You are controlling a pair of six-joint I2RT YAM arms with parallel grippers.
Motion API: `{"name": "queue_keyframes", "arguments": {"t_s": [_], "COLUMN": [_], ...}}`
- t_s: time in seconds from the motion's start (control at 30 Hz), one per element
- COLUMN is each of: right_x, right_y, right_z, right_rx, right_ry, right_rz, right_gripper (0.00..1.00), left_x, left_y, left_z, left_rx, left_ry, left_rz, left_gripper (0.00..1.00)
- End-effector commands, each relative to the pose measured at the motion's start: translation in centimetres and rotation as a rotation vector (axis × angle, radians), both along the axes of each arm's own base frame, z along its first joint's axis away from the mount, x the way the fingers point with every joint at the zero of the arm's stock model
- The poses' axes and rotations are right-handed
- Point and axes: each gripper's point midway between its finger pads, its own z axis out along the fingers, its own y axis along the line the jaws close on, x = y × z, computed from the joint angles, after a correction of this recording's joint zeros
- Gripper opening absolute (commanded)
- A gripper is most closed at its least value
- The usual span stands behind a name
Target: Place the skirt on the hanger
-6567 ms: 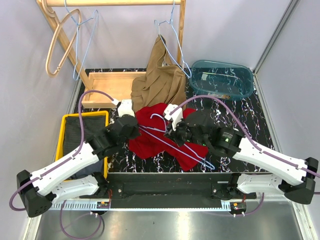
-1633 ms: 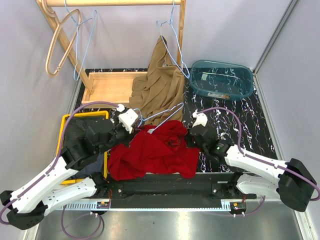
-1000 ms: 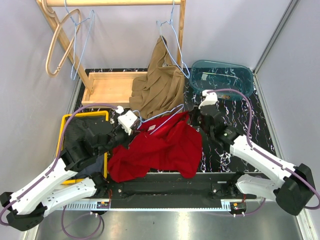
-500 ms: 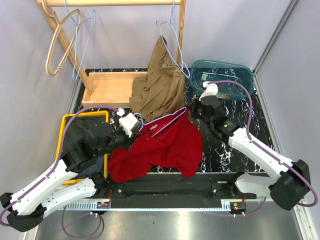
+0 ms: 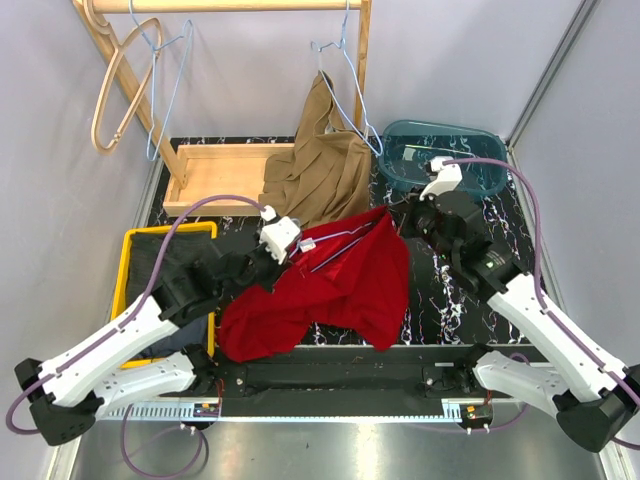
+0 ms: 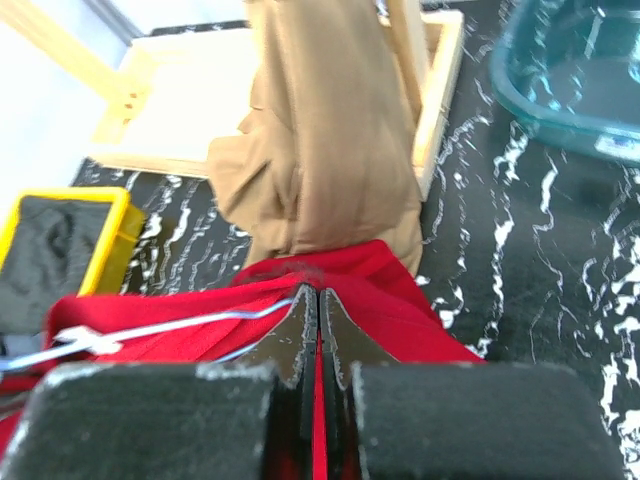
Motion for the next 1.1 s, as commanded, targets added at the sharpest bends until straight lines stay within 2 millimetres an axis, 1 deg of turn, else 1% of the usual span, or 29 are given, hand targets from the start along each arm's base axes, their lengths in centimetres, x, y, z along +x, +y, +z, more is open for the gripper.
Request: {"name": "queue_keyframes", "arguments": {"t_s": [0.0,0.03,0.1,0.13,0.2,0.23,0.27,0.3,0.33,0.37,0.4,0.47,0.5,0.53,0.57,0.6,0.63,0.7,0.8,0.87,0.9,0.93,1.0,1.03,1.07], "right_x": [-1.4,-2.2,-3.3,-4.4,-5.4,-6.2,-6.5,-6.9,-7.7,-8.1,-8.6,-9.4,-9.8,-10.1,-10.5,-10.9,-11.2,-11.7,-12.9,-12.9,-13.2,-13.2,-14.0,-14.1,-14.6], "right_y": [0.4,1.2,2.2,3.3,4.2,4.9,5.2,5.4,5.9,6.1,6.2,6.7,6.7,6.7,6.8,6.8,6.8,6.8,7.3,7.7,8.0,8.3,8.9,9.3,9.4], "right_z": [6.4,6.6,6.9,6.9,6.3,5.9,5.4,4.7,4.4,3.9,3.5,3.1,3.3,3.5,3.6,4.1,4.5,5.7,6.6,6.3,6.2,5.7,5.0,4.5,3.8], "right_rx": [0.058,0.058,0.061,0.065,0.060,0.056,0.050,0.040,0.033,0.028,0.020,0.004,-0.003,-0.017,-0.025,-0.028,-0.038,-0.043,-0.042,-0.074,-0.080,-0.083,-0.092,-0.098,-0.105], "right_ry": [-0.144,-0.147,-0.151,-0.150,-0.130,-0.115,-0.098,-0.072,-0.062,-0.047,-0.023,-0.007,-0.002,-0.012,-0.018,-0.036,-0.061,-0.109,-0.138,-0.169,-0.179,-0.166,-0.158,-0.136,-0.107], "right_rz": [0.103,0.174,0.261,0.349,0.431,0.496,0.525,0.554,0.610,0.632,0.658,0.717,0.730,0.756,0.776,0.796,0.813,0.839,0.931,0.977,1.011,1.032,1.098,1.116,1.140], "right_gripper": [0.00,0.00,0.00,0.00,0.00,0.00,0.00,0.00,0.00,0.00,0.00,0.00,0.02,0.05,0.12,0.31,0.34,0.39,0.47,0.49,0.51,0.54,0.57,0.59,0.60], "left_x": [1.5,1.8,2.1,2.4,2.6,2.4,2.2,1.8,1.5,1.2,0.4,-0.8,-1.8,-2.4,-3.1,-3.9,-4.3,-5.3,-6.4,-6.7,-6.8,-6.7,-6.6,-6.5,-6.3], "left_y": [-1.1,-1.8,-2.8,-3.4,-4.3,-5.0,-5.3,-5.8,-5.9,-6.1,-6.4,-6.4,-6.6,-6.4,-6.4,-6.3,-6.3,-6.3,-6.5,-6.6,-6.7,-6.7,-6.7,-6.7,-6.6], "left_z": [3.9,4.6,5.6,6.3,7.2,7.9,8.2,8.6,9.1,9.3,9.5,10.0,10.0,10.4,10.5,10.7,10.8,10.7,10.5,10.1,10.0,9.8,9.6,9.6,9.7], "left_rx": [-0.028,-0.030,-0.049,-0.057,-0.077,-0.094,-0.100,-0.115,-0.127,-0.134,-0.146,-0.168,-0.177,-0.190,-0.196,-0.208,-0.211,-0.212,-0.210,-0.204,-0.201,-0.198,-0.195,-0.193,-0.193], "left_ry": [-0.082,-0.089,-0.113,-0.122,-0.140,-0.139,-0.140,-0.143,-0.152,-0.155,-0.155,-0.167,-0.164,-0.174,-0.172,-0.174,-0.172,-0.157,-0.134,-0.116,-0.109,-0.106,-0.099,-0.098,-0.099], "left_rz": [-0.007,-0.021,-0.054,-0.071,-0.096,-0.127,-0.143,-0.179,-0.200,-0.221,-0.275,-0.332,-0.384,-0.408,-0.436,-0.479,-0.496,-0.546,-0.609,-0.632,-0.637,-0.634,-0.628,-0.621,-0.605], "left_gripper": [0.00,0.00,0.00,0.00,0.00,0.00,0.00,0.00,0.00,0.00,0.00,0.00,0.00,0.00,0.00,0.00,0.00,0.00,0.00,0.00,0.00,0.00,0.00,0.00,0.00]}}
